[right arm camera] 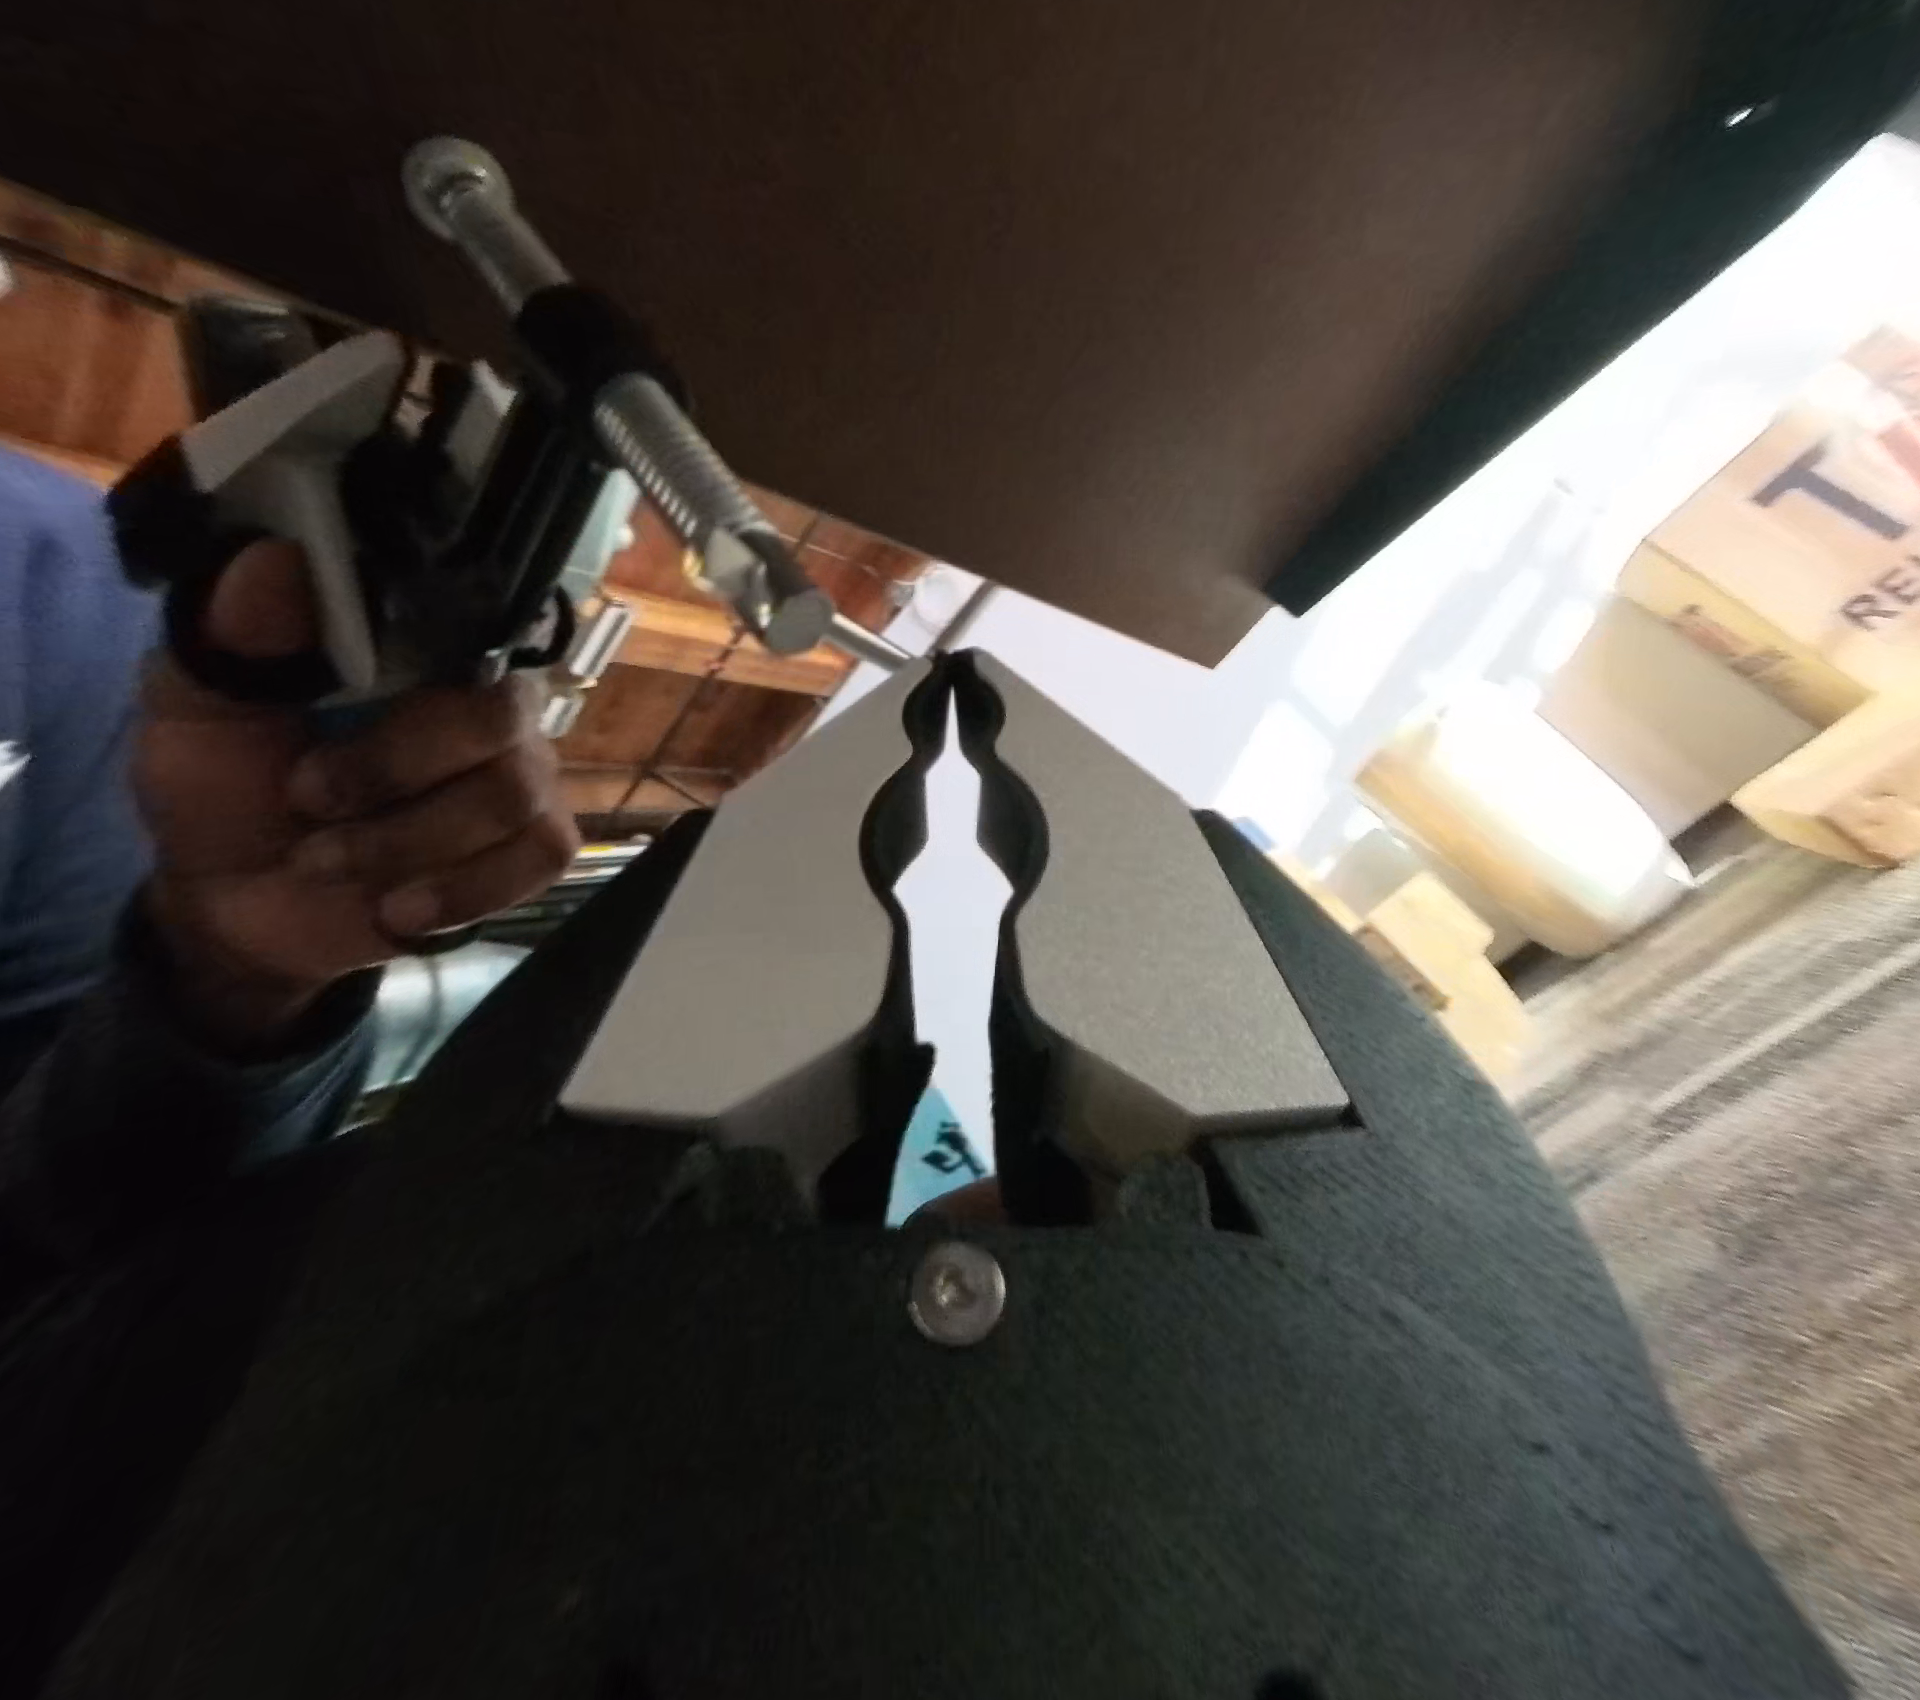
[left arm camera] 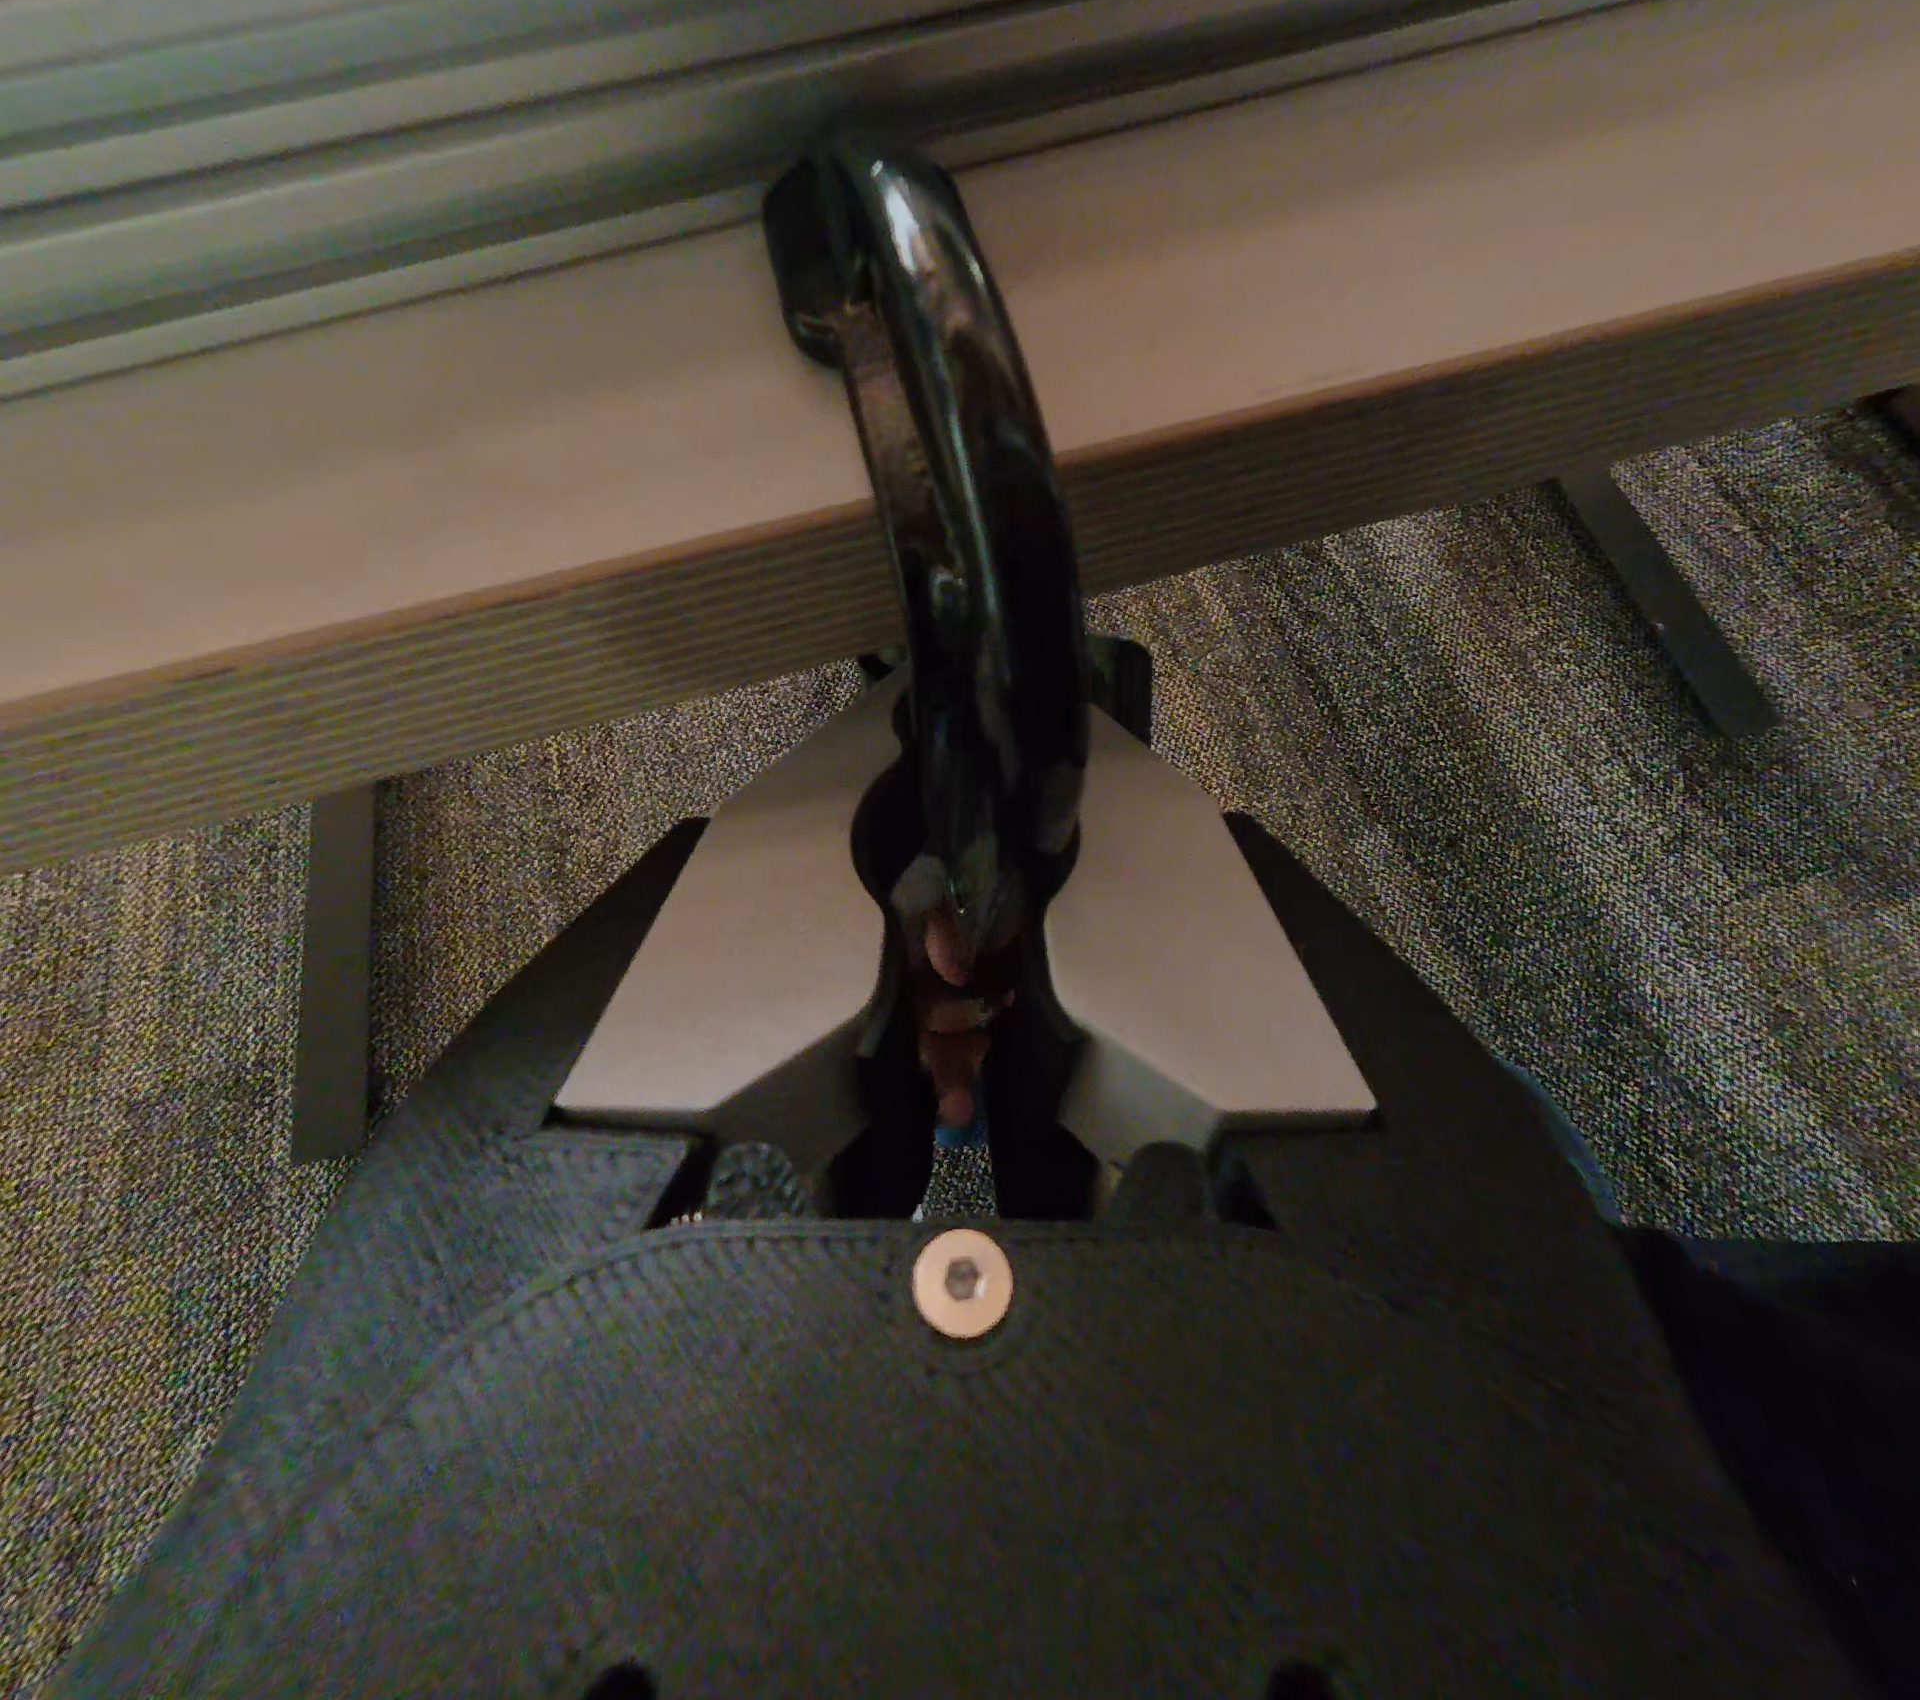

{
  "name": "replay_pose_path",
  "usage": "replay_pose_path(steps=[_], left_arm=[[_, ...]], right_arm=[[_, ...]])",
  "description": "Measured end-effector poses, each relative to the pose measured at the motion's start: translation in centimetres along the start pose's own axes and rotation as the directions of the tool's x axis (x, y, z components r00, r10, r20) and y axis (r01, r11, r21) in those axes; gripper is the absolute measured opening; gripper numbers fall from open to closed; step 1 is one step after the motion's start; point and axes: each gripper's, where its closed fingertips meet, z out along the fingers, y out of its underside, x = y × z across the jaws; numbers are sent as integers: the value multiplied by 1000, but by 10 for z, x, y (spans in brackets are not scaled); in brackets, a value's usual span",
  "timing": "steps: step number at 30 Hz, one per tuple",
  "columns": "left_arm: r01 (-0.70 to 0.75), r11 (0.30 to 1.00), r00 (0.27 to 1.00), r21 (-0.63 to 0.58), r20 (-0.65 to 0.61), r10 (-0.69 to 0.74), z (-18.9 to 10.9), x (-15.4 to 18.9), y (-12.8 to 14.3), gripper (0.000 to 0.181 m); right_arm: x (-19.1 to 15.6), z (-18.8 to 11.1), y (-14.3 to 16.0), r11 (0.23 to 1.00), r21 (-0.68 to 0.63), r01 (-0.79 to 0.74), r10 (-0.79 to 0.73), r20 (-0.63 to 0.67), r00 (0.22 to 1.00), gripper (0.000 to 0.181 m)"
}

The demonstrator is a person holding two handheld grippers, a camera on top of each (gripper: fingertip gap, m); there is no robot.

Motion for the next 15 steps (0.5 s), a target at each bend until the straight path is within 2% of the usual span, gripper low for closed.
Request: replay_pose_path(steps=[7, 12, 15], left_arm=[[9, 1000, 1000, 4, -8, -9, 0, 1, 0, 17], [5, 1000, 1000, 4, 0, -5, -1, 0, 0, 16], [3, 1000, 1000, 5, 2, -3, -1, 0, 0, 16]], right_arm=[[-12, -8, -10, 993, 108, -43, 33, 87, 996, 1], [-18, -3, 11, 996, 11, -87, 85, 129, 988, 1], [-22, -2, 14, 994, 20, -106, 101, 157, 982, 0]])
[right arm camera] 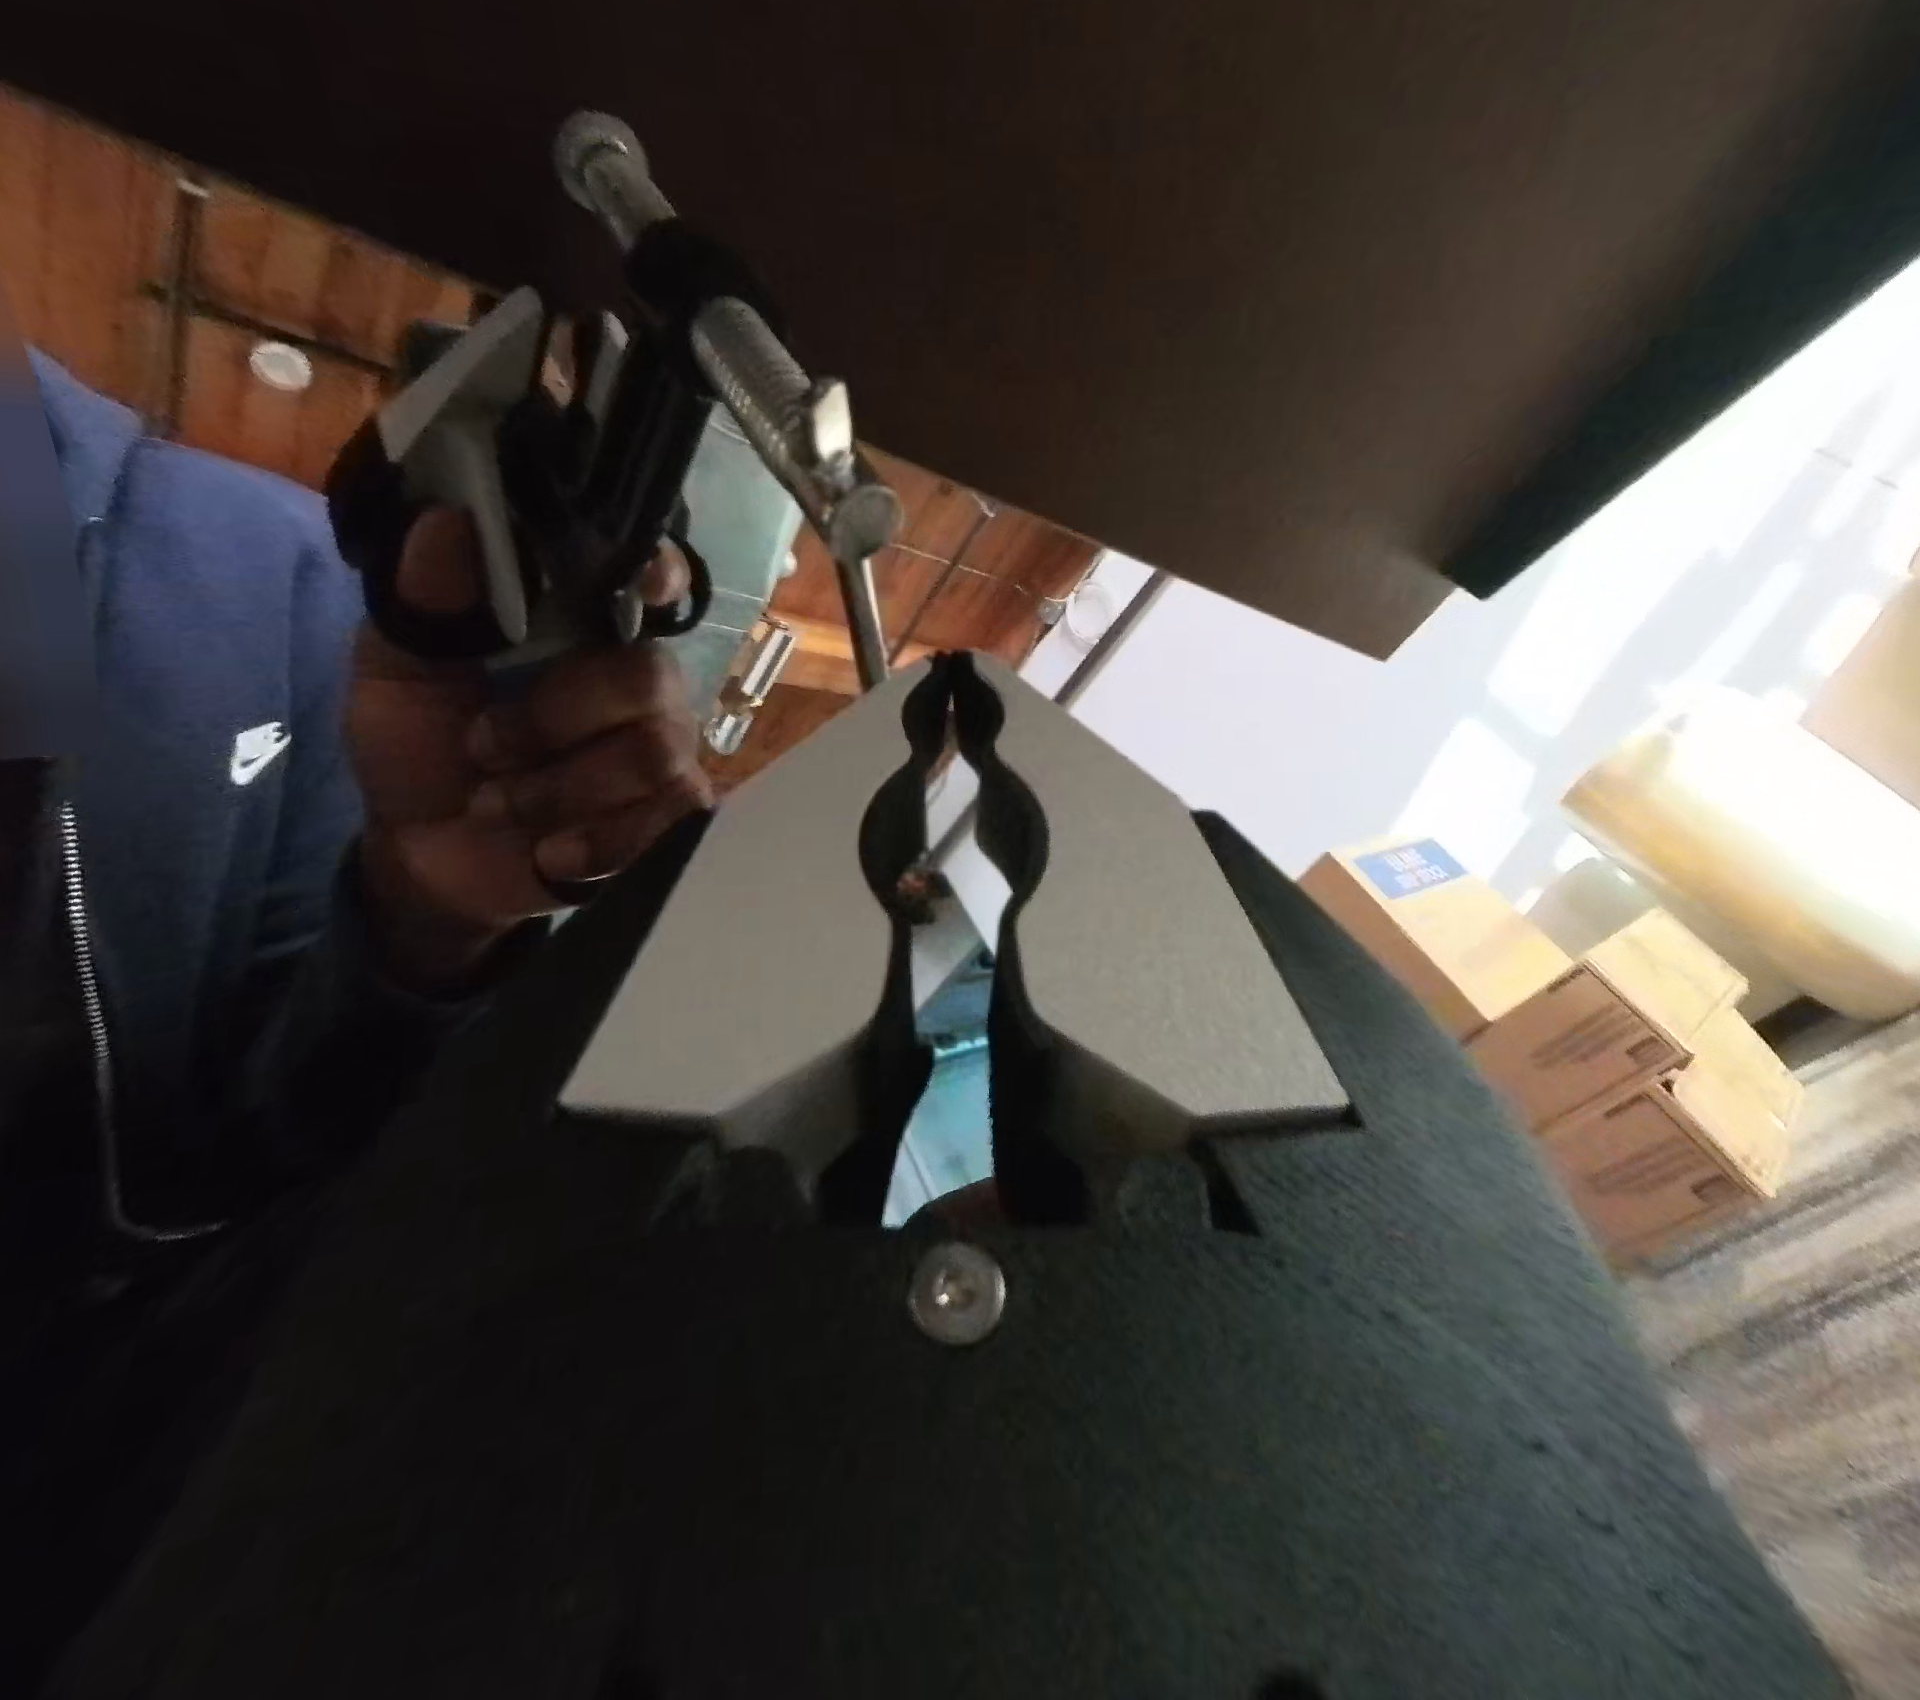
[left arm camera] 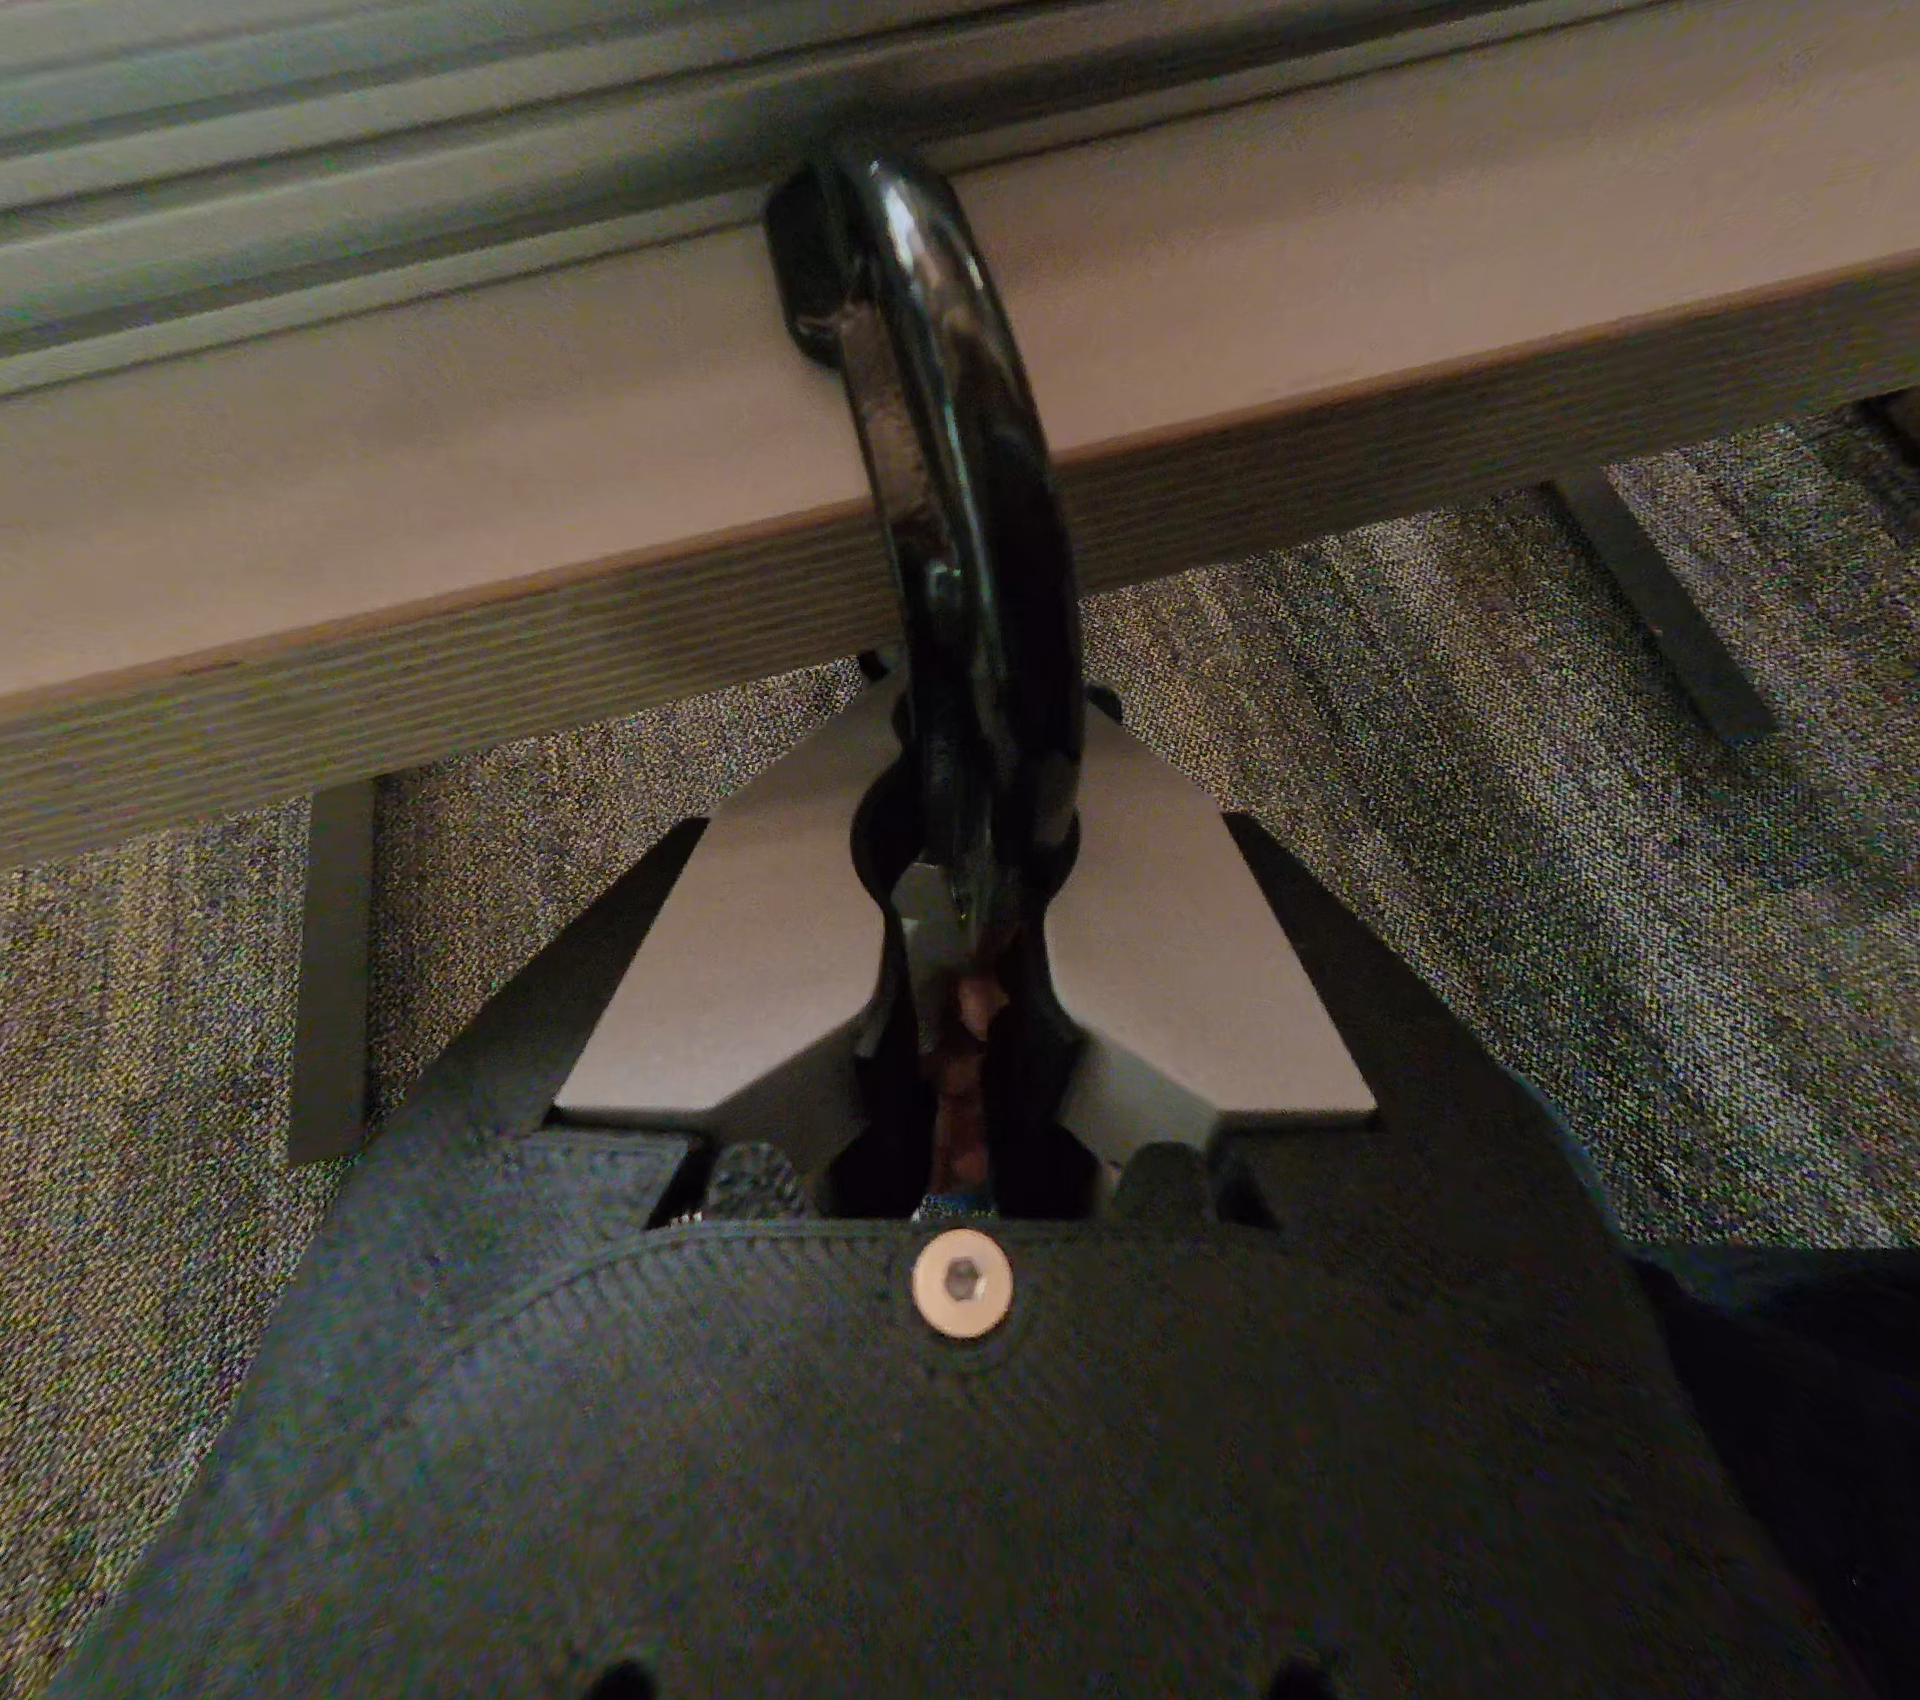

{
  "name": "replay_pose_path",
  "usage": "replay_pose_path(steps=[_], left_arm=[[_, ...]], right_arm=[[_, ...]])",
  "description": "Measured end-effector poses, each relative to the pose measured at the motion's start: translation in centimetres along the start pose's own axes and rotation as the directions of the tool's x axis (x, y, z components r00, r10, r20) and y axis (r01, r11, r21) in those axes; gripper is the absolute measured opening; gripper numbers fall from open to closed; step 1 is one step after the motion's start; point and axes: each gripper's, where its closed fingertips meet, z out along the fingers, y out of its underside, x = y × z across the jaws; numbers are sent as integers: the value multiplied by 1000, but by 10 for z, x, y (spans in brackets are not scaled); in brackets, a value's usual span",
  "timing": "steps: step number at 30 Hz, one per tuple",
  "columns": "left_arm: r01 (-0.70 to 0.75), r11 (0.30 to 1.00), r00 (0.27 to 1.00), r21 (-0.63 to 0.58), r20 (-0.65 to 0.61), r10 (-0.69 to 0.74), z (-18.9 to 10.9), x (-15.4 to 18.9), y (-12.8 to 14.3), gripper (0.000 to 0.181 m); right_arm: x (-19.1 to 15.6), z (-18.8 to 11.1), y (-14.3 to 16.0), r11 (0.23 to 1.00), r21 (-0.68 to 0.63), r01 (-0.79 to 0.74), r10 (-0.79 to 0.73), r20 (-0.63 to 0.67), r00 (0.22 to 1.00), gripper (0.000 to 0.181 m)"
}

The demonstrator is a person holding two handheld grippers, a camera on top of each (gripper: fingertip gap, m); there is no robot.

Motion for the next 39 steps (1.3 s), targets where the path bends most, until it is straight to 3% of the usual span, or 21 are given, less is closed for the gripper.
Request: replay_pose_path(steps=[10, 18, 24, 28, 33, 39], left_arm=[[-3, 1000, 1000, 6, 8, 3, 0, 0, 0, 17], [-7, 1000, 1000, 9, 17, 7, 0, -1, -1, 16], [-6, 1000, 1000, 16, 17, 6, 0, -1, -1, 18], [-10, 1000, 1000, 22, 14, 10, 0, 0, -1, 17], [3, 1000, 1000, 21, 6, -3, 0, 2, -1, 19], [2, 1000, 1000, 24, -1, -2, -3, 7, 0, 32]], right_arm=[[-17, -5, 3, 994, 68, -87, 79, 122, 989, 0], [-19, -10, 2, 989, 84, -121, 108, 145, 983, 0], [8, -10, 5, 999, 51, -13, 16, -64, 998, 1], [17, -21, 7, 997, 58, 56, -45, -182, 982, 11], [28, -37, 6, 989, 14, 144, -129, -368, 921, 41], [26, -64, 1, 972, -25, 233, -202, -590, 782, 75]])
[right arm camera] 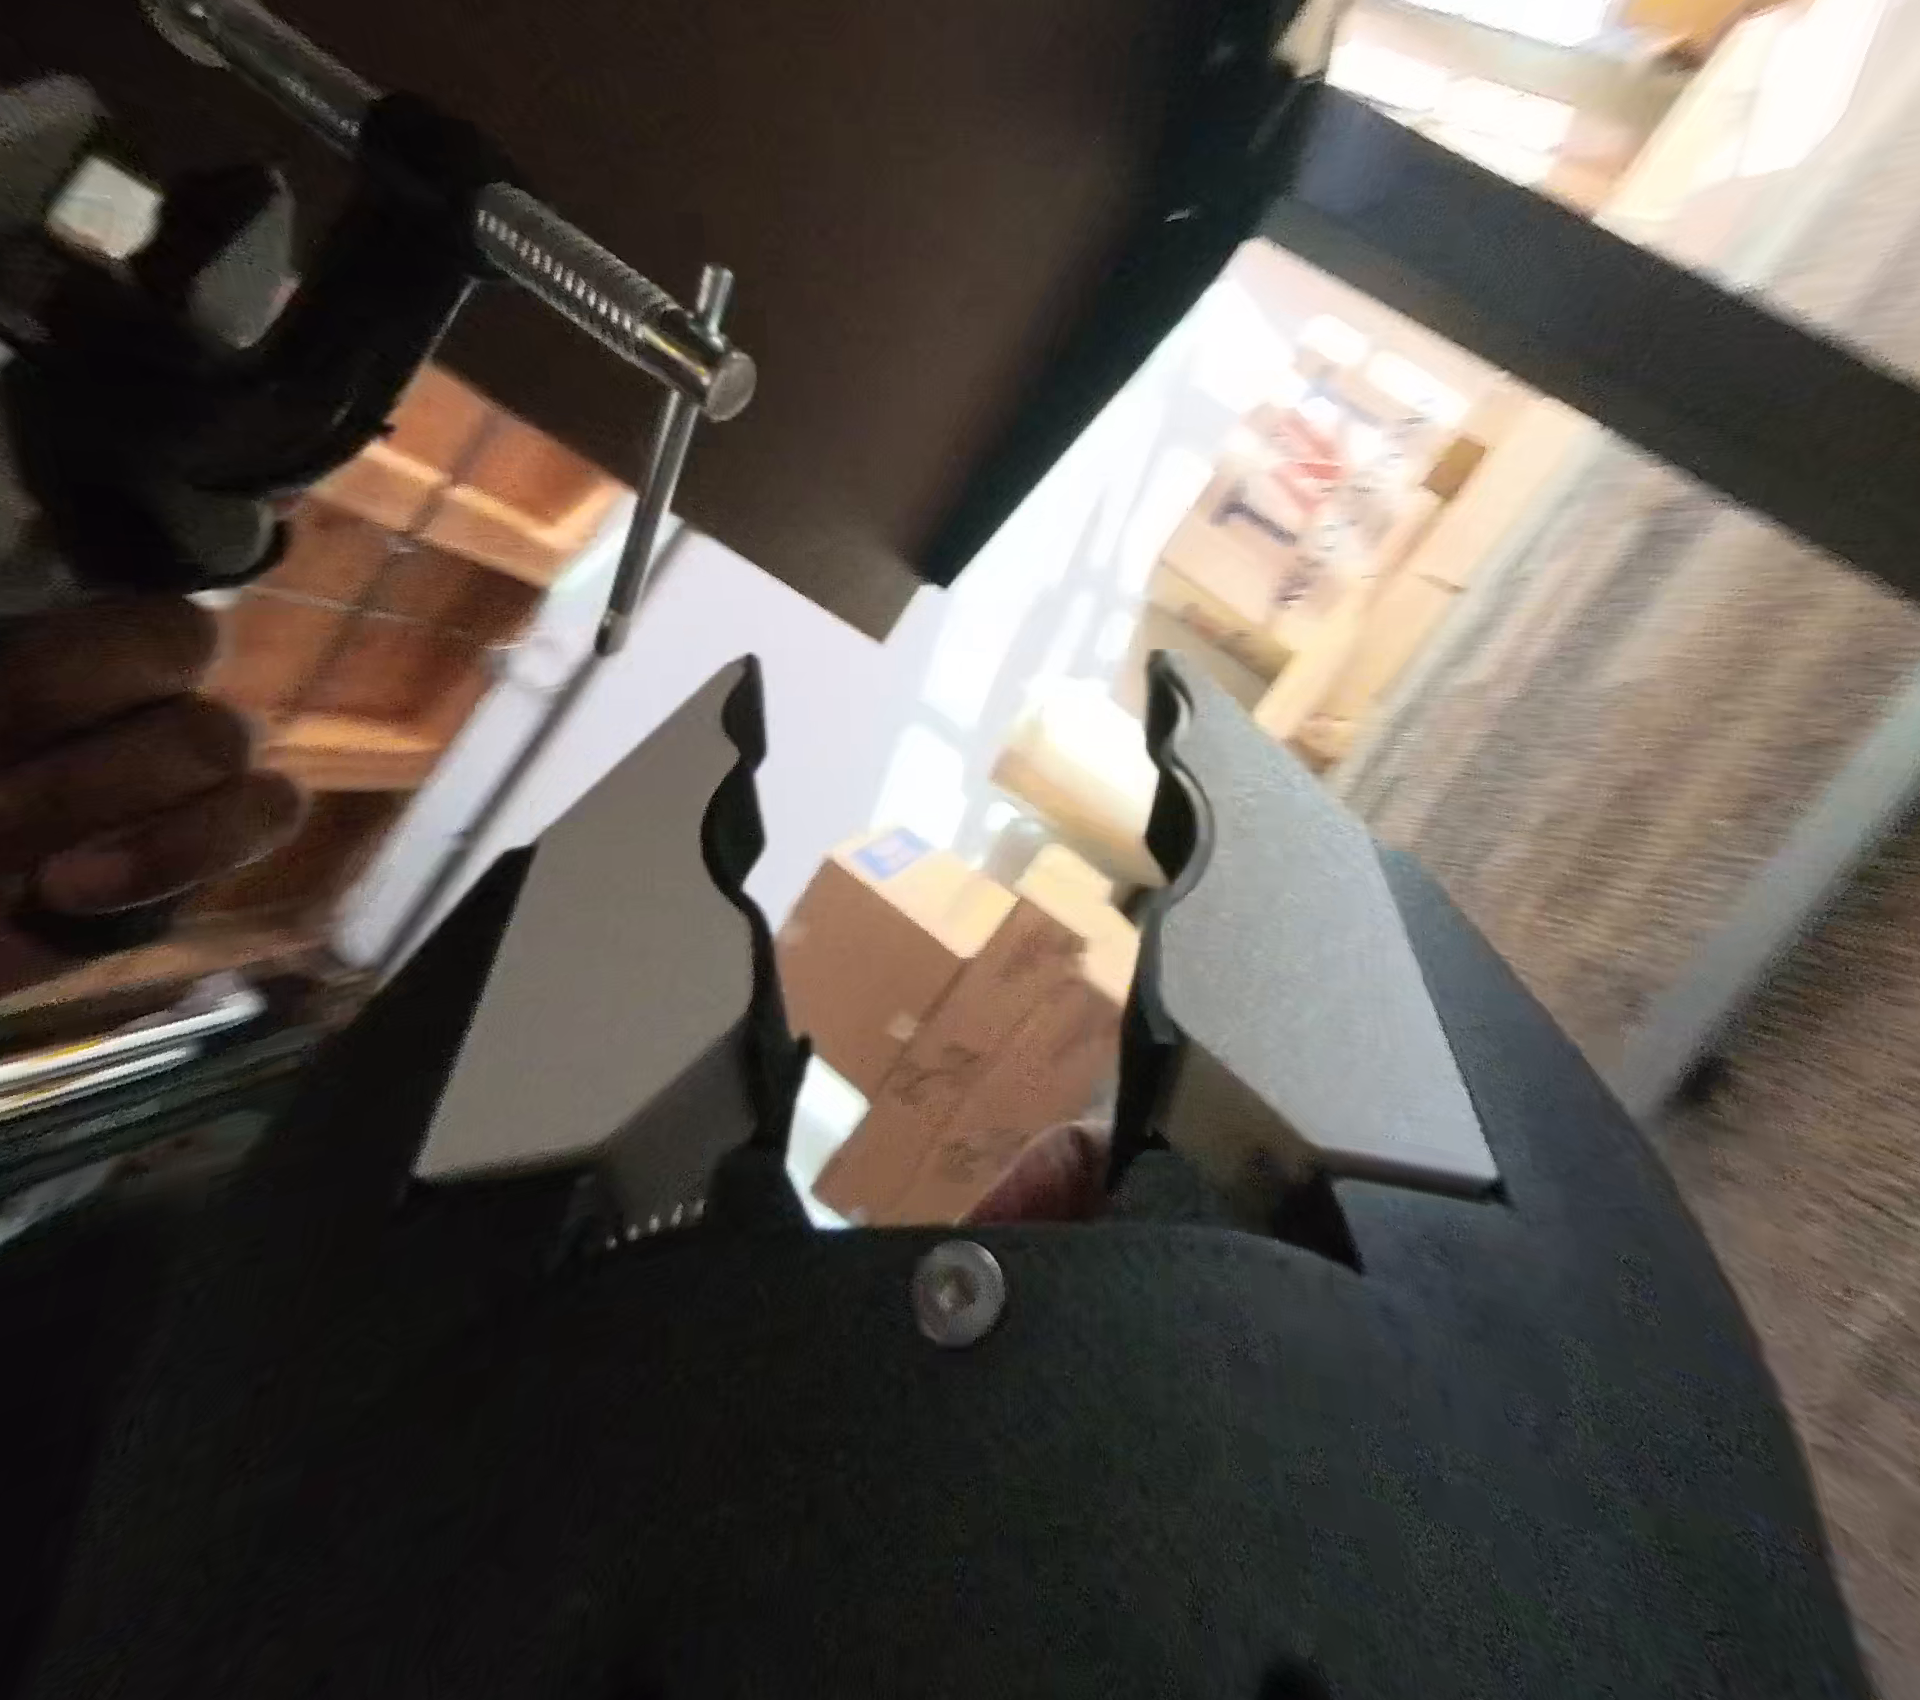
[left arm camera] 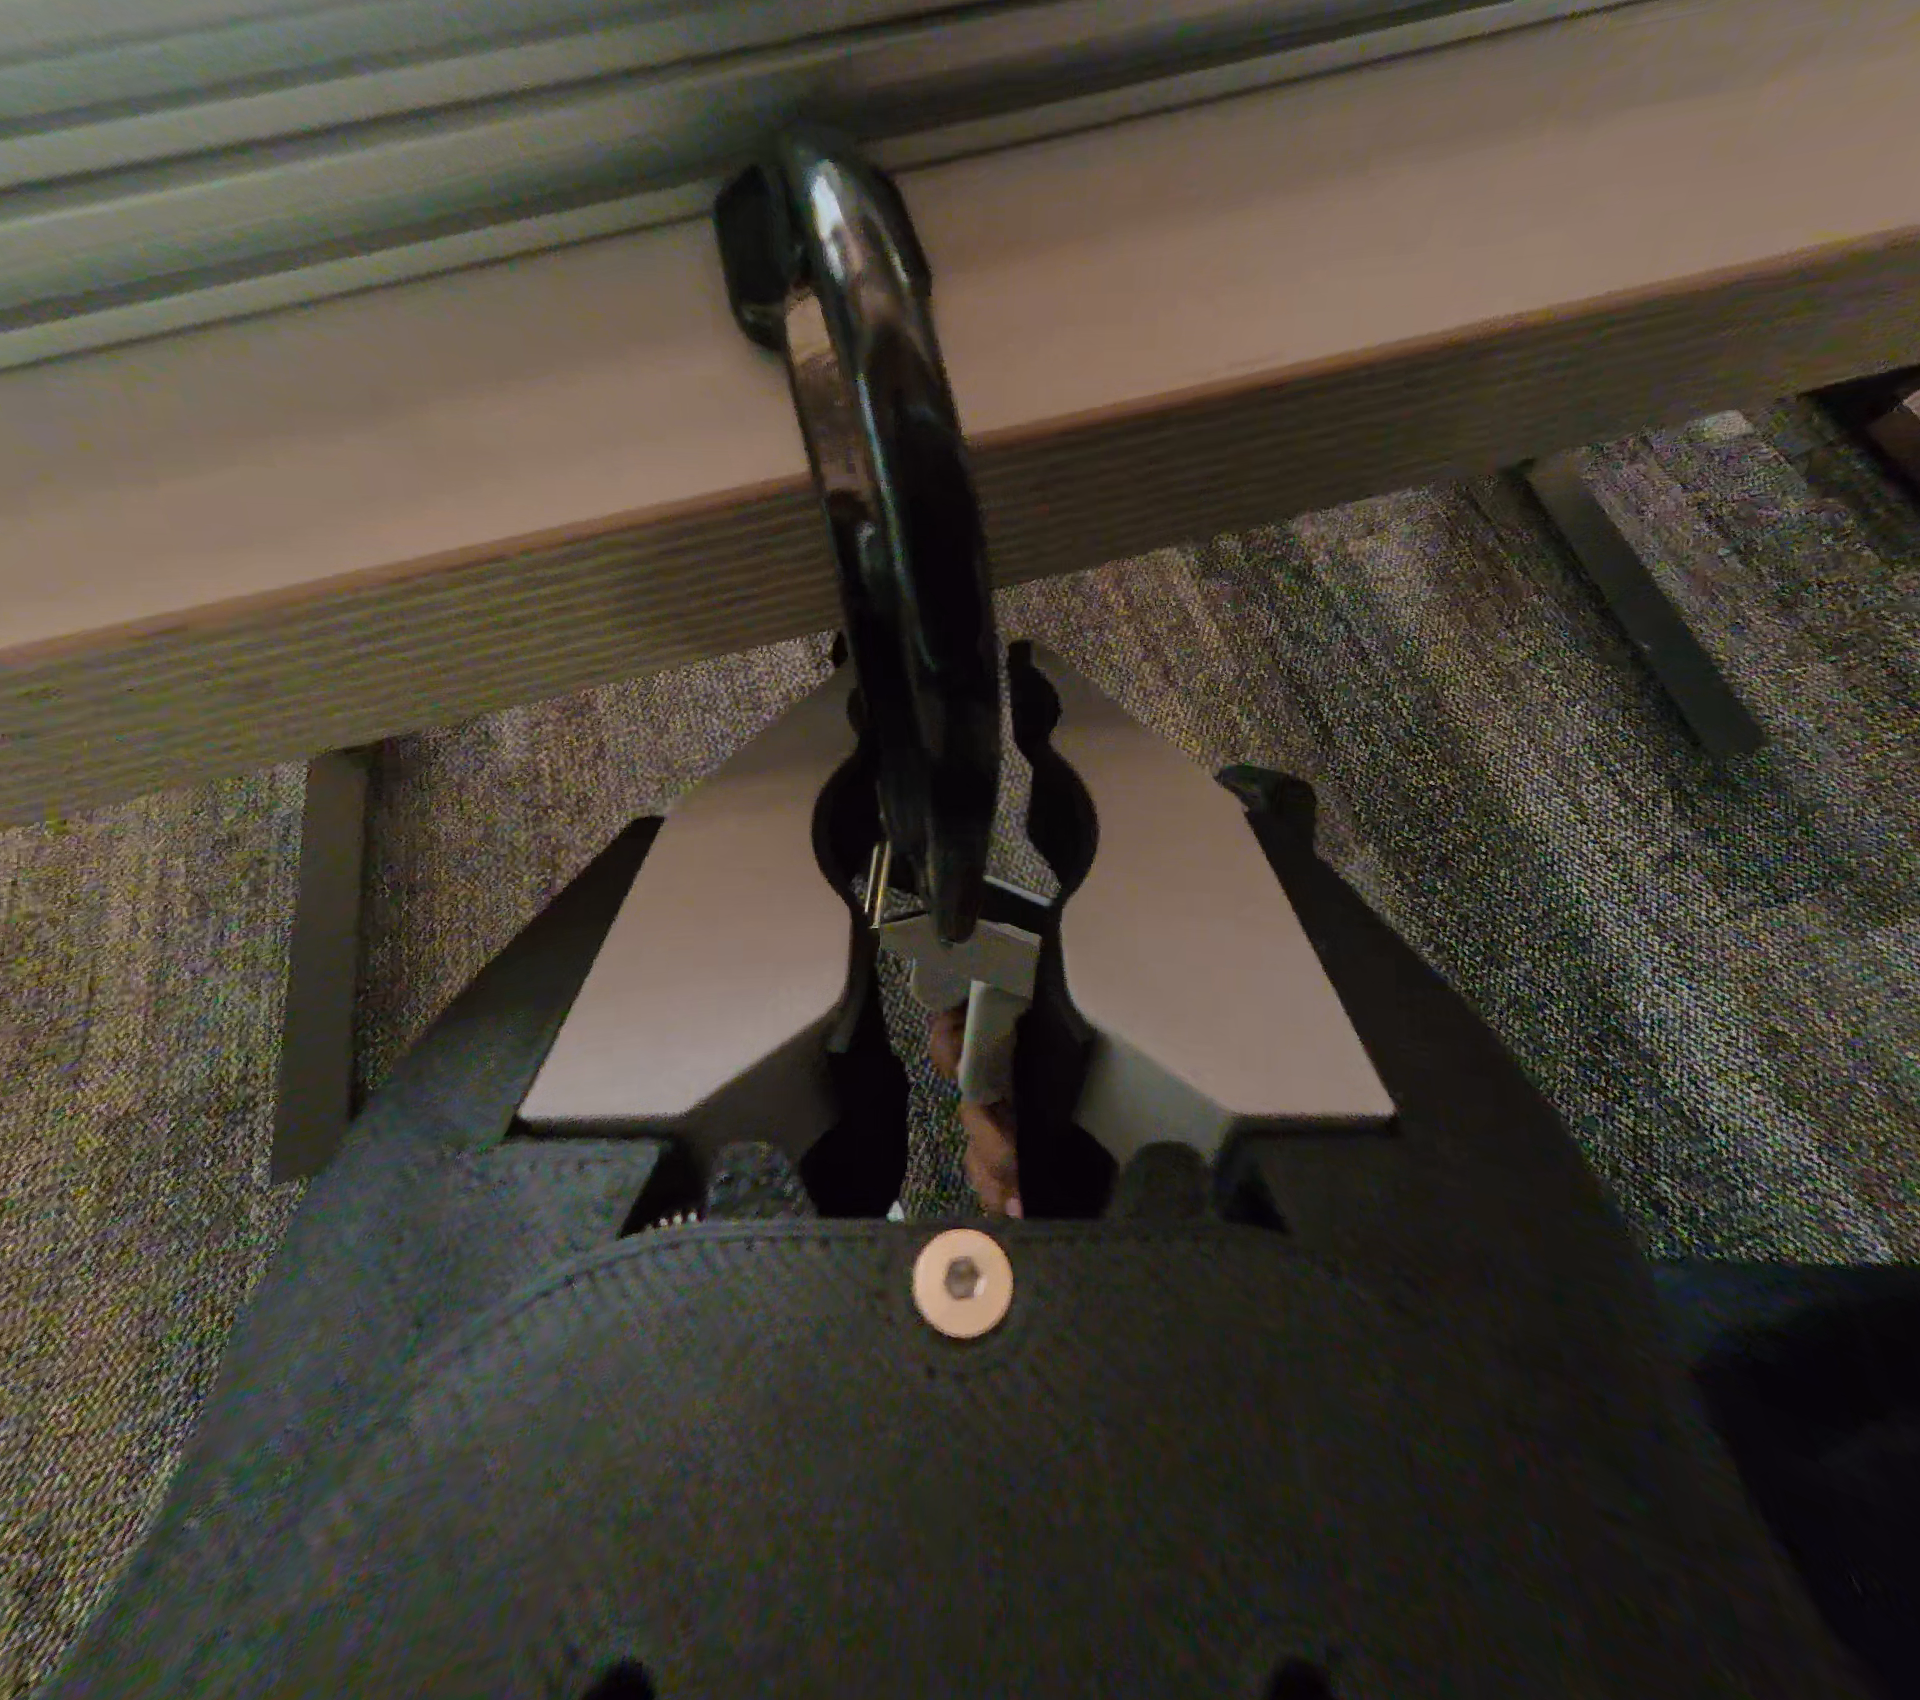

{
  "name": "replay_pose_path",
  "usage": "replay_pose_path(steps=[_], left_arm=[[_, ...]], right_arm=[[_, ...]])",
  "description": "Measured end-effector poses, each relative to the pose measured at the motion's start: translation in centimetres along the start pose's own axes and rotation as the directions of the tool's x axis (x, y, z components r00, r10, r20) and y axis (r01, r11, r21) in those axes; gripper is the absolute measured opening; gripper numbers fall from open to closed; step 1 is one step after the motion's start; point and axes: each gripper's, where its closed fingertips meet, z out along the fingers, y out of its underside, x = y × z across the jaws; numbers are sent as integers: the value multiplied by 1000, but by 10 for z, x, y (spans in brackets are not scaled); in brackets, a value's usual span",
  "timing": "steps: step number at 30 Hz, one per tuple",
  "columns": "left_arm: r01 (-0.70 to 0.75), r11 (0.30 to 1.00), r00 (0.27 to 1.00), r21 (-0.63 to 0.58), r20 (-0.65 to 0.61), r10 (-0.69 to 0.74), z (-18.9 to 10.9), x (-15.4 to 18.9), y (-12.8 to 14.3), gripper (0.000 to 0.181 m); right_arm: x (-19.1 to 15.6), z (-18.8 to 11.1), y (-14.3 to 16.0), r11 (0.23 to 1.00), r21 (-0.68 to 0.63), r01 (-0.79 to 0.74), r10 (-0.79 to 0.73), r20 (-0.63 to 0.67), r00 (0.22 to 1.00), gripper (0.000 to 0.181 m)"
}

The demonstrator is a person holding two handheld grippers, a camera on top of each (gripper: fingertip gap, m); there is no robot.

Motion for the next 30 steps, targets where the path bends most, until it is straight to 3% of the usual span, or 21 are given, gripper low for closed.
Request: replay_pose_path(steps=[7, 12, 15, 19, 25, 30], left_arm=[[3, 999, 1000, 39, -19, -2, -18, 6, 3, 55], [89, 989, 994, 121, -67, -82, -39, 2, 1, 70], [131, 978, 991, 160, -56, -123, -48, -13, 6, 71], [175, 974, 984, 147, -57, -168, -47, -32, 26, 79], [204, 957, 974, 207, -139, -177, -53, -43, 22, 75], [184, 959, 973, 214, -176, -148, -53, -32, 8, 64]], right_arm=[[-12, -13, -16, 996, -18, 85, -87, -198, 976, 89], [-21, -20, -14, 978, -86, 189, -208, -399, 893, 100], [-26, -26, -15, 964, -120, 236, -263, -531, 806, 108], [-32, -24, -20, 920, -238, 311, -387, -675, 628, 112], [-36, -4, -20, 864, -382, 329, -501, -721, 478, 115], [-27, 4, -21, 804, -487, 341, -590, -724, 358, 112]])
